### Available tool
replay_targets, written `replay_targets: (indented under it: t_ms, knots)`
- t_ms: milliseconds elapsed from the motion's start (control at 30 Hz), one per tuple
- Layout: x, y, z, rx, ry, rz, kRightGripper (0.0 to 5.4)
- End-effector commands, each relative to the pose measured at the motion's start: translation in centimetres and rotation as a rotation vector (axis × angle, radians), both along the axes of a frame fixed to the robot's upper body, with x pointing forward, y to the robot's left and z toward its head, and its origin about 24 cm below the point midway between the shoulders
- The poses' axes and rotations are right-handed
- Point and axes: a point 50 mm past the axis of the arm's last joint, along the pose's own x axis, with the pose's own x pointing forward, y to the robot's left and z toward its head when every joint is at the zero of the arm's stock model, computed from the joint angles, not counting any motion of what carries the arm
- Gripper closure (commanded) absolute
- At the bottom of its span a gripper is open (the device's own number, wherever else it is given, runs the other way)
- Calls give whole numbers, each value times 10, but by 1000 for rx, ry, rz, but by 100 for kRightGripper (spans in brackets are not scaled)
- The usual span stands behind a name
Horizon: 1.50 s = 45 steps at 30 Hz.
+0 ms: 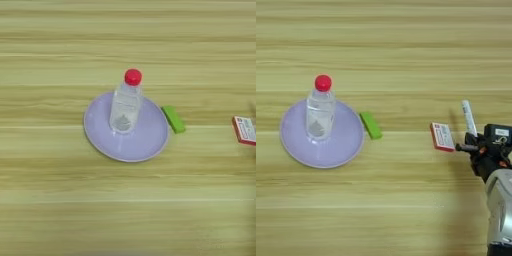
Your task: Move the objects on the table
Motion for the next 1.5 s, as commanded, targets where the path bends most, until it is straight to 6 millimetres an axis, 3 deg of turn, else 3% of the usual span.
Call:
replay_targets:
  t_ms: [33, 400, 867, 1500]
  knots:
    - [12, -12, 31, -91, -100, 6, 465]
    - [14, -14, 15, -61, -61, 7, 465]
    - [19, 4, -12, -11, 11, 74, 465]
    - [37, 70, -34, 73, 30, 269, 465]
